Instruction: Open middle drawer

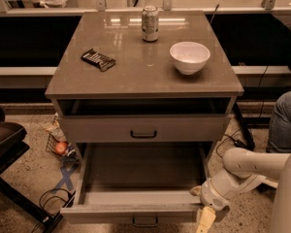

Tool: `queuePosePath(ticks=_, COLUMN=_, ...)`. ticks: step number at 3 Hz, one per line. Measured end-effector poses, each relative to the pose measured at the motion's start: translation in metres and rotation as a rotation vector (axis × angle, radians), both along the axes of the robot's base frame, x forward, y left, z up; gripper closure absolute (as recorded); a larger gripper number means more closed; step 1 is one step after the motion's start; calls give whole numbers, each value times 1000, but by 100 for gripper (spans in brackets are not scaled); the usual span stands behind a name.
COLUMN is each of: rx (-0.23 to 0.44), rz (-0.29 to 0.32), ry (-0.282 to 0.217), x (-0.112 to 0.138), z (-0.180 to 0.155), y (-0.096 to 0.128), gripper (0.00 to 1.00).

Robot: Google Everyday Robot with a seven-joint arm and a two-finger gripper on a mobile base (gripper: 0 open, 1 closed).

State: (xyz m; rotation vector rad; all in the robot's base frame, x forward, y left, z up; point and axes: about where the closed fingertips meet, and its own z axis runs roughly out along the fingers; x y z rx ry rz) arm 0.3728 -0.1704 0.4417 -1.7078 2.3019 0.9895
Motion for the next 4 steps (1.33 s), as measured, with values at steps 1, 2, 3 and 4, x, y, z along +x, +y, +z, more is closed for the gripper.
queuePosePath(ticks=1, rx=-30, rz=25, ry=31, x=-15, z=1, y=4, gripper=18)
queuePosePath(ticks=2, rx=-96, rz=42, ry=91, x=-39, z=10, y=8, gripper=41)
queuePosePath(ticks=3, rx=-157, rz=42, ry=182, x=-72, z=20, y=12, gripper=64)
queuePosePath(ticks=4, rx=-185, rz=49, ry=247, x=-93, z=24, y=15, gripper=87)
